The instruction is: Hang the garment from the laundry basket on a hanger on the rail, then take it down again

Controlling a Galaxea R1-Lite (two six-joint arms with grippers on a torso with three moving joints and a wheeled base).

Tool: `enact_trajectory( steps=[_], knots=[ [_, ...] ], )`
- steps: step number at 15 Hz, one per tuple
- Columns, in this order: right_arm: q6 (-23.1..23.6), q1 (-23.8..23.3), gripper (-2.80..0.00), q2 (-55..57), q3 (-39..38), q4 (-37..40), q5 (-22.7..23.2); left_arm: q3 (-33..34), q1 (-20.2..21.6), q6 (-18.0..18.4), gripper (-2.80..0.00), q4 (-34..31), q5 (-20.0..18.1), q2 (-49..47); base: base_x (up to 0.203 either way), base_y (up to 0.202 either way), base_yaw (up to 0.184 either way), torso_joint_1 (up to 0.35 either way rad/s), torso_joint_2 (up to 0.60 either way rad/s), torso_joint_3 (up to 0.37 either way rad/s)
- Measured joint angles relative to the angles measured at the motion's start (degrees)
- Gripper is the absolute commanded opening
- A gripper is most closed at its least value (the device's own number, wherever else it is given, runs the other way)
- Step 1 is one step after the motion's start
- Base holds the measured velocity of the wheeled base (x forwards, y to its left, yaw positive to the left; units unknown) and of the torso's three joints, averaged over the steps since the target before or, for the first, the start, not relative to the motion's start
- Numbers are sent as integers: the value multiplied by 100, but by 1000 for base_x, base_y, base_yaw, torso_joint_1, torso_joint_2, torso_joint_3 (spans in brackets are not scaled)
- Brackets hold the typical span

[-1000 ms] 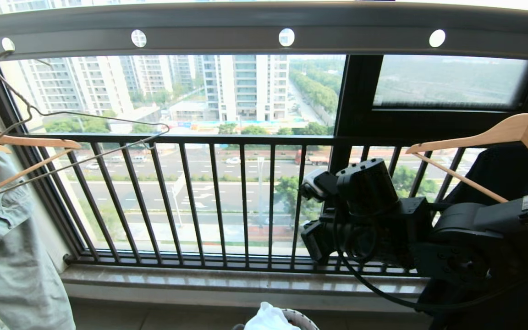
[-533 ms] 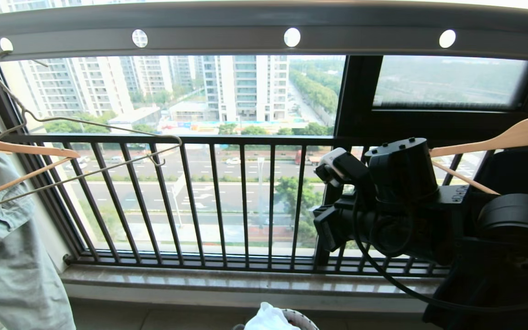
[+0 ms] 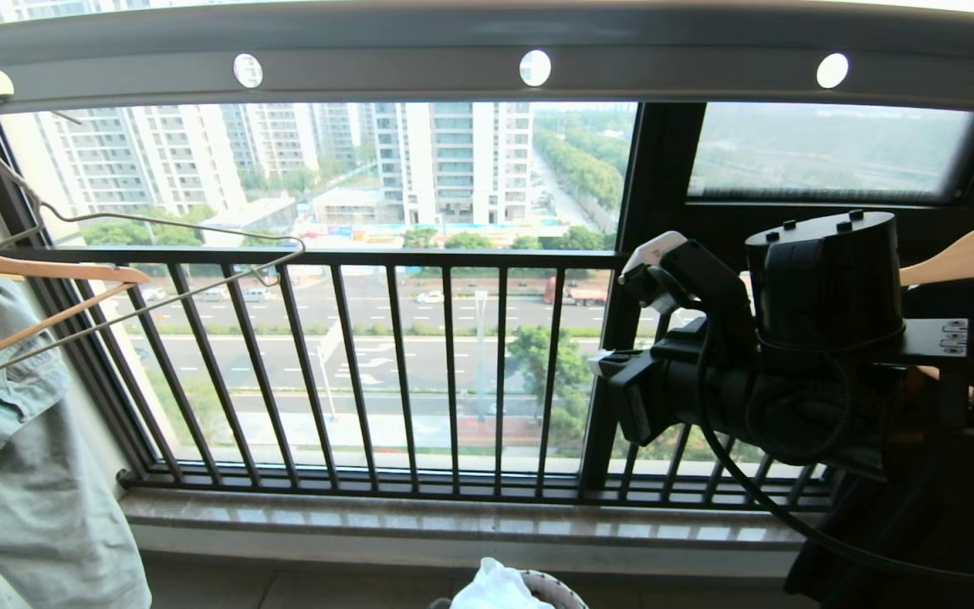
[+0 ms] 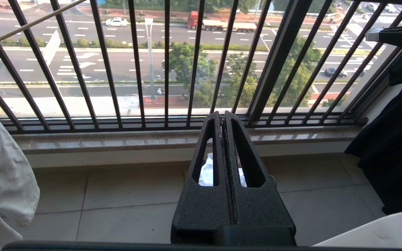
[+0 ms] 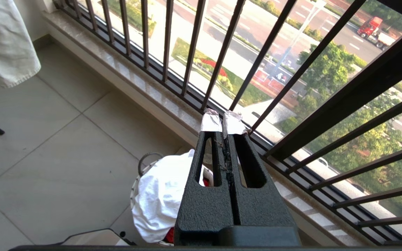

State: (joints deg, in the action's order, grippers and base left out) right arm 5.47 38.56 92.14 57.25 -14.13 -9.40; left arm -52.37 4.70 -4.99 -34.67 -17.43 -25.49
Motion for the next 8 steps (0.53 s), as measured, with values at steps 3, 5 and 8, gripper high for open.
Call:
enact_trajectory(
  steps=[3, 5, 8],
  knots=[
    [50, 0, -280, -114, -46, -9, 4, 321, -387, 6, -280, -209, 243, 542, 0, 0, 0, 0, 0, 0],
    [53, 0, -280, -147, -59, -11, 4, 661, -647, 29, -280, -339, 616, 827, 0, 0, 0, 0, 0, 0],
    [54, 0, -280, -187, -74, -11, 4, 1496, -673, 118, -280, 16, 1216, 1113, 0, 0, 0, 0, 0, 0]
  ],
)
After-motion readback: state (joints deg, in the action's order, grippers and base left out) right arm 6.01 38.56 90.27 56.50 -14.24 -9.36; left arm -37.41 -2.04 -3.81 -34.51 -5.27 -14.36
